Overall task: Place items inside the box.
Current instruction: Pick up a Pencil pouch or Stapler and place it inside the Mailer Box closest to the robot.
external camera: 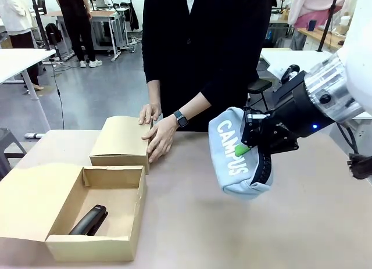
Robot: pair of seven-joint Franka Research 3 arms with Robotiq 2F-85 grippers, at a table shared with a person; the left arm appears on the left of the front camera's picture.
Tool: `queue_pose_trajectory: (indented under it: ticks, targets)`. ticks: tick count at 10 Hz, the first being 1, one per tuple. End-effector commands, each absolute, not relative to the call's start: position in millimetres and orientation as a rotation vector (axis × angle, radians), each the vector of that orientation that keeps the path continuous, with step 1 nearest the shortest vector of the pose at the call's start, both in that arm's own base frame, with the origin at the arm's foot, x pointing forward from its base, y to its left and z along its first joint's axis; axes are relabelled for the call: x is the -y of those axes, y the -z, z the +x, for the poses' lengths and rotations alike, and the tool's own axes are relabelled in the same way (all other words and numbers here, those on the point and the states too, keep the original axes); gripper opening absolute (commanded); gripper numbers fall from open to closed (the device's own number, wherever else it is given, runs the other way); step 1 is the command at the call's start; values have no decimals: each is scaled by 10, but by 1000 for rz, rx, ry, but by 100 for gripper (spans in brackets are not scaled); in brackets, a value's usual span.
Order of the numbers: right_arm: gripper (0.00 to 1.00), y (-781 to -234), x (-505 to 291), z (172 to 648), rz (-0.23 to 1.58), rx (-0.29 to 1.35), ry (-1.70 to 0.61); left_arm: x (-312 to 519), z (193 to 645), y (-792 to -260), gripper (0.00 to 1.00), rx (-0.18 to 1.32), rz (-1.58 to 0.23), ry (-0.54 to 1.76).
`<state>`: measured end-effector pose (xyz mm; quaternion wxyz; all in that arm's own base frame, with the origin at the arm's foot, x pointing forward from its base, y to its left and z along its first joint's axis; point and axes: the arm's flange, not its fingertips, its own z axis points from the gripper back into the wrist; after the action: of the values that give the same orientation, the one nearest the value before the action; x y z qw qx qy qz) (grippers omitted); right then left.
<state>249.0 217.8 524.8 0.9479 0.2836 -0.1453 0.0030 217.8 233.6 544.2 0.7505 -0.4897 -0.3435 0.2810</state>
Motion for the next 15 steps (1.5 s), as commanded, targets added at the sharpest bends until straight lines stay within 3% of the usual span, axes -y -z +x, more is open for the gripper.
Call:
queue_pose_trajectory:
  ticks: [1, 7, 9, 11, 15]
  targets:
    - [6, -4767, -1867, 2208, 602, 298, -25, -2332, 2176, -5446, 100, 769, -1084, -599]
    - [6, -4761, -2116, 2428, 677, 288, -40, -2332, 2176, -5446, 100, 769, -1084, -599]
    - [6, -4691, -2752, 2764, 719, 314, -61, -2332, 2176, -5446, 100, 769, -1084, -599]
    - [6, -4480, -3476, 3129, 800, 228, -117, -2332, 2176, -5446, 100, 769, -1084, -599]
    - [6, -4221, -4828, 3342, 845, 127, -258, -2332, 2176, -5446, 100, 769, -1084, -599]
